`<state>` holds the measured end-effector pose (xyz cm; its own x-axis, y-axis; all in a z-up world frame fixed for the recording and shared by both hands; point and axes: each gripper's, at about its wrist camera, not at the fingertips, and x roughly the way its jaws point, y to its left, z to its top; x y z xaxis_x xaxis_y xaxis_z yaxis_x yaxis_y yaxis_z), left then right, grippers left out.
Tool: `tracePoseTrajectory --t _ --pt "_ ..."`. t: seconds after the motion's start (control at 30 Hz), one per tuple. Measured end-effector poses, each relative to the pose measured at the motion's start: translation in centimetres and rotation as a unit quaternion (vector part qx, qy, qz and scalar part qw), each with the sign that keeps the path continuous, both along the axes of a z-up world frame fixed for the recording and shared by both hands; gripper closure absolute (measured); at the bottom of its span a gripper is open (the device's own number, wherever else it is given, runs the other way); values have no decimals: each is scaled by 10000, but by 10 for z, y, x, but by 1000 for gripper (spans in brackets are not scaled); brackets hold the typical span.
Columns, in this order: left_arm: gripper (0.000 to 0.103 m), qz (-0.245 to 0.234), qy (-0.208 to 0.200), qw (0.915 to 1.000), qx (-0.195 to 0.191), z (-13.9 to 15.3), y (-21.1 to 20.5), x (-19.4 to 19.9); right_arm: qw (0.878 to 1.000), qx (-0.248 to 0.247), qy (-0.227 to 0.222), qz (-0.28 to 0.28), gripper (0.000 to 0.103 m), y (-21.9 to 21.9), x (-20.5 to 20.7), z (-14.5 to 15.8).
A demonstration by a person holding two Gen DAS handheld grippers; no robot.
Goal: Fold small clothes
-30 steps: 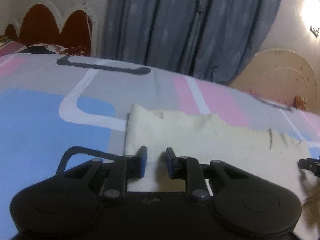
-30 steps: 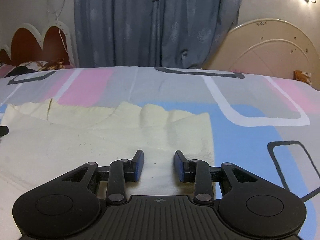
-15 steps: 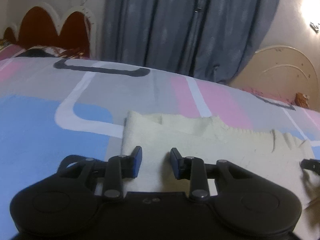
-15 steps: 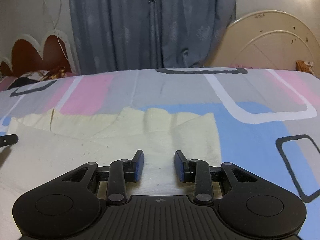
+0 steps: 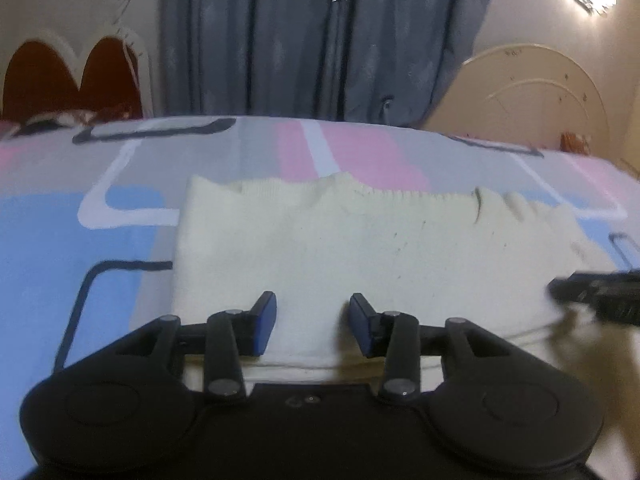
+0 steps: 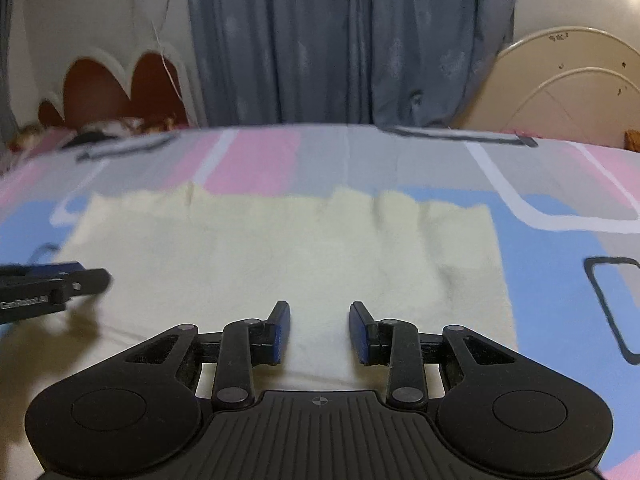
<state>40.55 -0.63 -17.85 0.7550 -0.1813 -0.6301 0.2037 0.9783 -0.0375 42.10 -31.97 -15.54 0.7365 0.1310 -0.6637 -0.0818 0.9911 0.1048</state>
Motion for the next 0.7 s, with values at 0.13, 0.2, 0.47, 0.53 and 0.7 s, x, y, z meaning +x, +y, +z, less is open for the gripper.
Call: tracePoseTrajectory --t 0.13,0.2,0.47,0.53,0.7 --pt "63 53 110 9999 44 3 -1 1 9985 300 73 -451 70 -27 -5 0" --pt "63 100 132 9998 79 5 -3 0 9982 331 88 -485 70 -29 -9 5" --pt "62 113 140 9998 -21 20 -18 -17 9988 469 -80 -62 70 -3 -24 20" --pt "60 47 111 9999 31 20 -25 -20 9991 405 -128 33 70 3 -24 21" --pt "59 258 280 9993 -4 6 -22 -18 9999 141 -36 -31 70 -4 -24 13"
